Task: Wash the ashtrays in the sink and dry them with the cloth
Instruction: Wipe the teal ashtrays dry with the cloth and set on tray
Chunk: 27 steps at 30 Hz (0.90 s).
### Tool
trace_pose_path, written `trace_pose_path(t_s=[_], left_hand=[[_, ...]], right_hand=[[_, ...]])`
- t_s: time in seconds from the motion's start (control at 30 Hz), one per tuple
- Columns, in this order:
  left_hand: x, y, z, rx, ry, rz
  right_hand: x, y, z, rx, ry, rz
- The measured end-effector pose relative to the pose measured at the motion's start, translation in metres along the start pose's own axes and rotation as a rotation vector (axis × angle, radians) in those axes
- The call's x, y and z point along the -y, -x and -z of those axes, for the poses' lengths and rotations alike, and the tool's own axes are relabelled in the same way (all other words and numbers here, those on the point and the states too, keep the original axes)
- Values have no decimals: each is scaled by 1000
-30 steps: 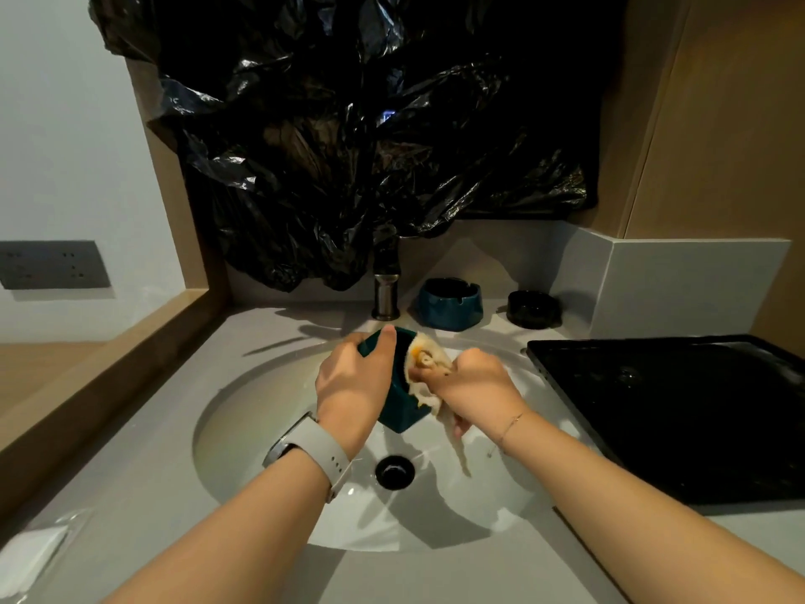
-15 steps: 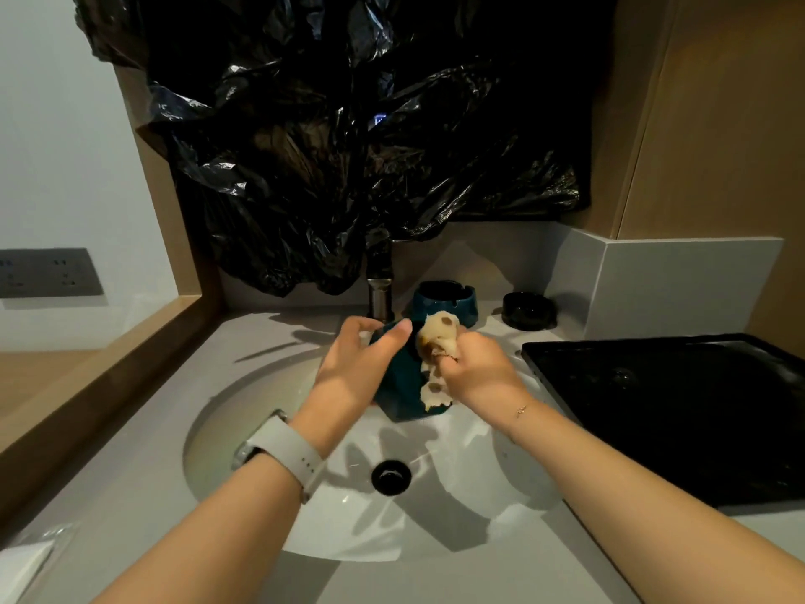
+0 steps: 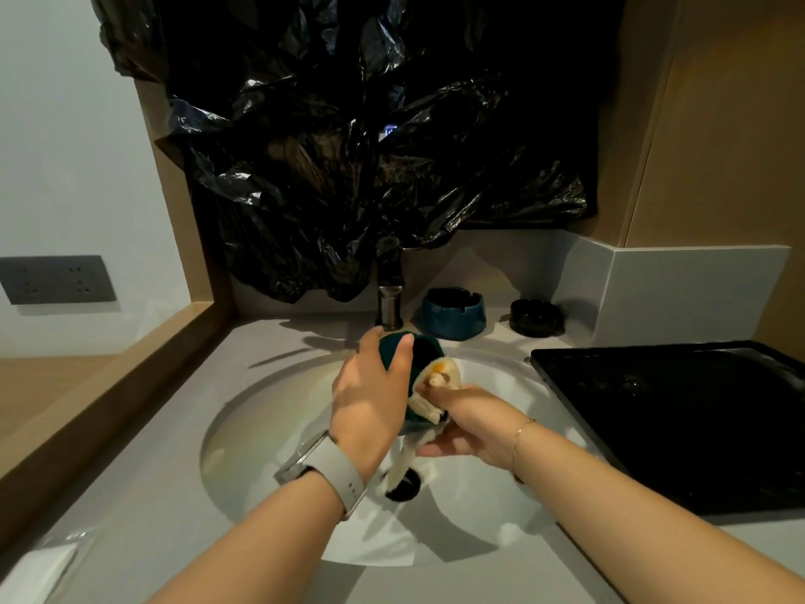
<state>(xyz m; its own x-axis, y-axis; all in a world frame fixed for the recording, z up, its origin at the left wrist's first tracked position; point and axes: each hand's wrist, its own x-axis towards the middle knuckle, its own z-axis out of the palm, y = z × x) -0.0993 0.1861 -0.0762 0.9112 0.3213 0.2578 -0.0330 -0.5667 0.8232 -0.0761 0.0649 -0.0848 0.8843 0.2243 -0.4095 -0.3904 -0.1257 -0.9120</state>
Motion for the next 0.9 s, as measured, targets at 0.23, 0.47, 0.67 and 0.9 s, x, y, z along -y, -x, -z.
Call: trace_pose_path(t_s=[0.23,0.47,0.67,0.9], left_hand=[[-8,10,-11,-14,69,-82],[-5,1,0,44,77,-16],[-10,-13,21,417,302,103],[-3,-15,-1,281,383,225]], right_hand=[[12,-11,11,-472,459,357],[9,-9,-1,-272,123,147],[25,0,31,-304,784,337],[20,-4,25,-229,635,192]])
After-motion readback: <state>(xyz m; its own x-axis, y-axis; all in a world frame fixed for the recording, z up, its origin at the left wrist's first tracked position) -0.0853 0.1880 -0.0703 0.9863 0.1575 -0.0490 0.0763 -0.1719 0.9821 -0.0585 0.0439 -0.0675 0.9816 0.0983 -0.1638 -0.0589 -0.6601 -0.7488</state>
